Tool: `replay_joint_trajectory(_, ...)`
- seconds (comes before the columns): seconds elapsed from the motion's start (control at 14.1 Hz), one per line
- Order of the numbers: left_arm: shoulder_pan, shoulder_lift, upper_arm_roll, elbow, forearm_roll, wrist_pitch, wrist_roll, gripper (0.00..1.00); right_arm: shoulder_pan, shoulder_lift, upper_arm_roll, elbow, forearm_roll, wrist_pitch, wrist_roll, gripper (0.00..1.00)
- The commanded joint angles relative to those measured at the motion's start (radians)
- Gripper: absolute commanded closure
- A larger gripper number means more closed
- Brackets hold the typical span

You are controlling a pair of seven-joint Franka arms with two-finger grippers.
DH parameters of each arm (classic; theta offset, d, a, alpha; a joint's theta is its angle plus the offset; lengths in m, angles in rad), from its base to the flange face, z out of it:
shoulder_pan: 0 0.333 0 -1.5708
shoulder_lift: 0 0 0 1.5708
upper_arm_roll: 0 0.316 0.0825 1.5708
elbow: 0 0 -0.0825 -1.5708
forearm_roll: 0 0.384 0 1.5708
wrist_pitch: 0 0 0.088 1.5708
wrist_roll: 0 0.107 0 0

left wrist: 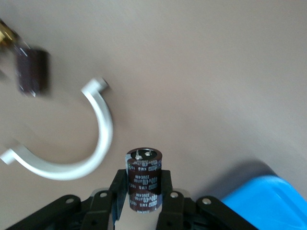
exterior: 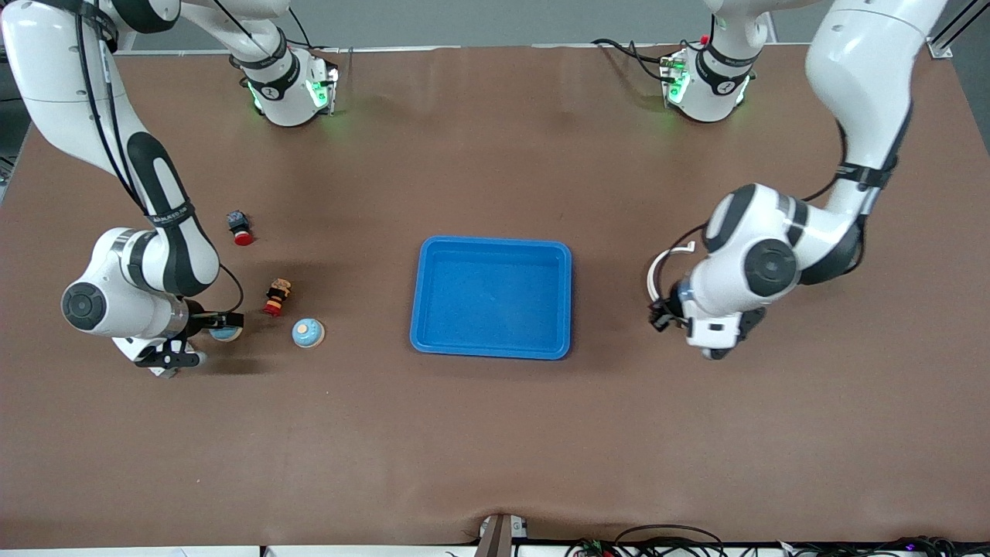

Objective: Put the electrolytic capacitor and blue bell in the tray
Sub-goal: 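Place the capacitor in the tray while the right gripper carries the bell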

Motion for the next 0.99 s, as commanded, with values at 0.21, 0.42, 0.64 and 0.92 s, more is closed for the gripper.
replay_joint_trajectory(0.21,-0.175,0.077,0.008,0.069,0.041,0.017,-0.219,1.0,-0.01,0.0,0.011,0.001,-0.002,-0.003,-0.012,0.7)
replay_joint_trajectory(0.42,-0.251,0.149,0.008,0.115,0.125,0.034,-0.338,1.0,0.003,-0.009,0.012,0.004,-0.002,-0.027,-0.032,0.84)
replay_joint_trajectory(0.64,-0.33,0.198,0.01,0.143,0.164,0.036,-0.421,1.0,0.005,-0.092,0.012,0.027,-0.002,-0.173,-0.028,0.85)
replay_joint_trajectory(0.92,-0.366,0.245,0.01,0.144,0.179,0.071,-0.435,1.0,0.042,-0.127,0.017,0.199,0.001,-0.469,0.056,0.88)
